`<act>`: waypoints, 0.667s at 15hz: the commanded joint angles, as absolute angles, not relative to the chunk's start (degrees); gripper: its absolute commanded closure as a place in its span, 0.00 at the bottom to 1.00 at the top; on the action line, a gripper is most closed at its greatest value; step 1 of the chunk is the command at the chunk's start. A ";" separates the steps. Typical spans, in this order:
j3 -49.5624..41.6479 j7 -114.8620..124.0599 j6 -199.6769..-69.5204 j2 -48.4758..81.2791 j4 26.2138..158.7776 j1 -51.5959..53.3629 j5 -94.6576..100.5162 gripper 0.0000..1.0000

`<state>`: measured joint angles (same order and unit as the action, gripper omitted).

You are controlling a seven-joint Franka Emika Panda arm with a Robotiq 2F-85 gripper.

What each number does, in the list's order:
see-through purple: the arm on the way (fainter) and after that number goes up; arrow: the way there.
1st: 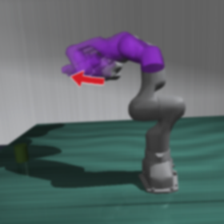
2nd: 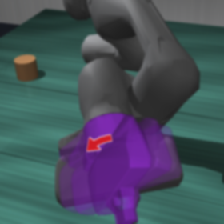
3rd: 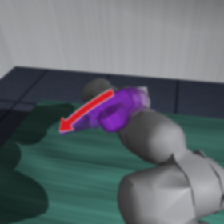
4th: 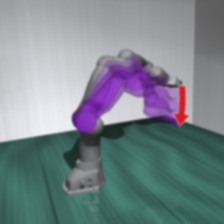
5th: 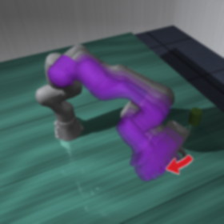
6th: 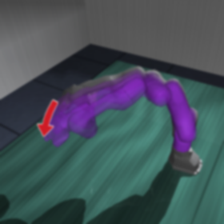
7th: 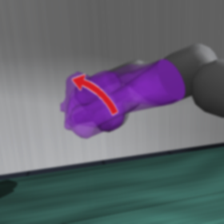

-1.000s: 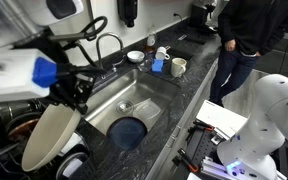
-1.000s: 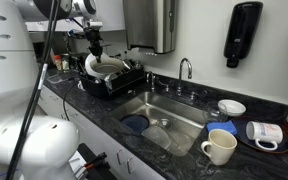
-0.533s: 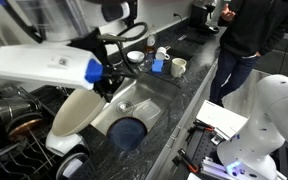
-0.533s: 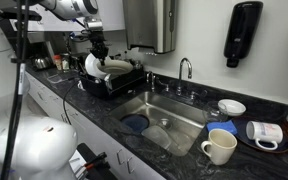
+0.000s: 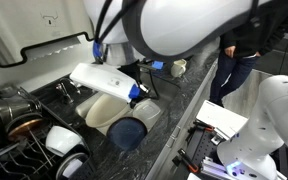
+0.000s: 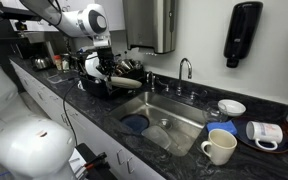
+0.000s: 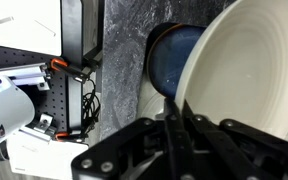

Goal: Remove the cream white plate from the dish rack and put it in the sink

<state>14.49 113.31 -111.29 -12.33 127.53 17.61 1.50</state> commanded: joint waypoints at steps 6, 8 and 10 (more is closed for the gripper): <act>14.13 113.52 -132.20 -16.04 144.88 11.74 -1.39 0.99; 14.05 113.57 -136.27 -14.17 146.65 10.74 -1.12 0.99; 13.99 113.53 -140.30 -11.91 147.89 9.97 -1.21 0.99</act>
